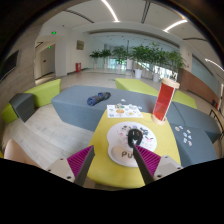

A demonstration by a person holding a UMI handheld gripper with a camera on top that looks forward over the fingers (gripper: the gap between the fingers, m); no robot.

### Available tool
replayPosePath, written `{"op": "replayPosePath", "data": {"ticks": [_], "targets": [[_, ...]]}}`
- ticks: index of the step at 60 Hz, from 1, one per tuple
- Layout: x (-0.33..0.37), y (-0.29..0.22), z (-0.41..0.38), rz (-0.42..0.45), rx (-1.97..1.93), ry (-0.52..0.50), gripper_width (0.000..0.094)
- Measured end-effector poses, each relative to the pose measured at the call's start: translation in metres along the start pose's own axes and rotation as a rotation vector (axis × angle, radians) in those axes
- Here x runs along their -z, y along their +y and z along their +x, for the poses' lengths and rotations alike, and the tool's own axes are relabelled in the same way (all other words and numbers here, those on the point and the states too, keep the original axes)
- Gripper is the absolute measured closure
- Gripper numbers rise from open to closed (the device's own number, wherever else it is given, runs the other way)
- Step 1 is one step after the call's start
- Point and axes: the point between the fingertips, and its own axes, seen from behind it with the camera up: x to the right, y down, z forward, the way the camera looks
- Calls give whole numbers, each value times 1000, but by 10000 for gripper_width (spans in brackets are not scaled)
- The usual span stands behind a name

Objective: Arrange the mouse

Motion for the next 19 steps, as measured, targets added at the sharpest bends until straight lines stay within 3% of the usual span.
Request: {"op": "replayPosePath", "data": {"ticks": [19], "targets": [[81, 32, -39, -19, -51, -99, 90]]}}
